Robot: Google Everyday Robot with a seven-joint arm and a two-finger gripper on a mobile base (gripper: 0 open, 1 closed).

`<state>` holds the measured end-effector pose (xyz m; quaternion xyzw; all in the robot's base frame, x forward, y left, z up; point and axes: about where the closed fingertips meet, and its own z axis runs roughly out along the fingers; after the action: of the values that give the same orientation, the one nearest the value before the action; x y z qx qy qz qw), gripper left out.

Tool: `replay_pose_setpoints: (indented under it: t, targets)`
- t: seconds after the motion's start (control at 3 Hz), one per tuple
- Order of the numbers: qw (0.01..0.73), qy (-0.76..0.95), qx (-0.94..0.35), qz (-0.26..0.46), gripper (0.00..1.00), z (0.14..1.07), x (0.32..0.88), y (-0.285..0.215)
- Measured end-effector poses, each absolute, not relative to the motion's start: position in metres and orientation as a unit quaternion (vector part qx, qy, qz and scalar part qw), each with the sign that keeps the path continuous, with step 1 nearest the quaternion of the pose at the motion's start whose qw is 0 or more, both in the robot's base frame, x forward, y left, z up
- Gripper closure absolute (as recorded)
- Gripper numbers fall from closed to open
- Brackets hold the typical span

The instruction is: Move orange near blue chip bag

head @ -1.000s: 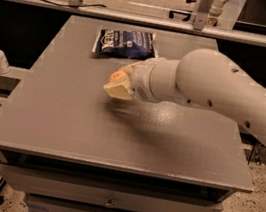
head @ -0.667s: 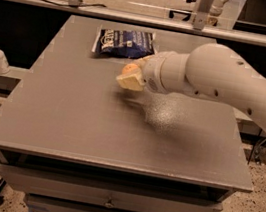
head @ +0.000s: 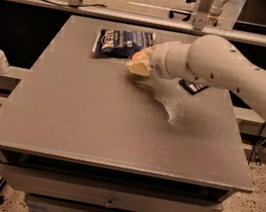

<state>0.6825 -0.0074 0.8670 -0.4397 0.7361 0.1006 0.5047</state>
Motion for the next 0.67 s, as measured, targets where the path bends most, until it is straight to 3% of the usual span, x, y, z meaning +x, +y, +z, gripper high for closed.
replay_pose_setpoints:
  t: [0.33,0.67]
  targets:
    - [0.517,0.735,-0.427,0.095,1.00,0.869,0.701,-0.016]
    - [0.527,0.735,-0.415,0.101,0.82,0.870,0.714,-0.016]
